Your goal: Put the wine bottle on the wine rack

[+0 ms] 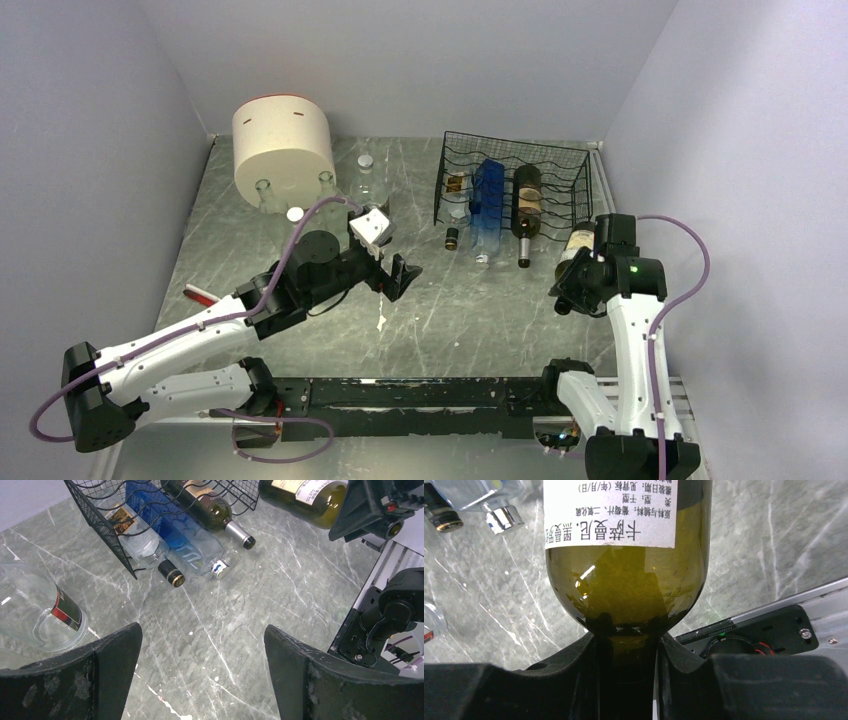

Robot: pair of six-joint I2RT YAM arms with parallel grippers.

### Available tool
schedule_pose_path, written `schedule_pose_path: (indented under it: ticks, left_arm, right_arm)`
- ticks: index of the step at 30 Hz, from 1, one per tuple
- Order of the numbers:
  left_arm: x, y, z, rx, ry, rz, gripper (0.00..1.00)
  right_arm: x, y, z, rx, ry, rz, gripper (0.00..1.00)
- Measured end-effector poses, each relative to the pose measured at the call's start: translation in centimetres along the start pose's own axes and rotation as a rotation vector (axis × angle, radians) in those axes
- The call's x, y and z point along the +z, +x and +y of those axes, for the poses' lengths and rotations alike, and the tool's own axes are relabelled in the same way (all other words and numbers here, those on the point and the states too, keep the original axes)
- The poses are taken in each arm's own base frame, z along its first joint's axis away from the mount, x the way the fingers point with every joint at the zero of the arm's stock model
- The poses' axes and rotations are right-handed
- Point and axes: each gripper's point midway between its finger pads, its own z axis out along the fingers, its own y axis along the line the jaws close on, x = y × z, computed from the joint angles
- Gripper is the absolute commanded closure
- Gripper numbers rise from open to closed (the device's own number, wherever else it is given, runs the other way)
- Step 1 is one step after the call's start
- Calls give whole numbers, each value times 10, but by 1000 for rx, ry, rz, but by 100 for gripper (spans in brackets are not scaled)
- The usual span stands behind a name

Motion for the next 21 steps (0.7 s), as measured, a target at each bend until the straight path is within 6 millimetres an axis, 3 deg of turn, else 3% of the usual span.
schedule_pose_path:
  ticks: [7,13,21]
  left_arm:
    - [-1,3,2,2,-14,10,5]
    - [-1,2,2,3,-21,10,4]
    - [-1,2,4,8,-31,9,5]
  right_arm:
    - [29,13,7,-34,-38,108,100]
    - [37,-4,17,-106,-91,50,100]
    - [48,-7,12,-193,-93,22,100]
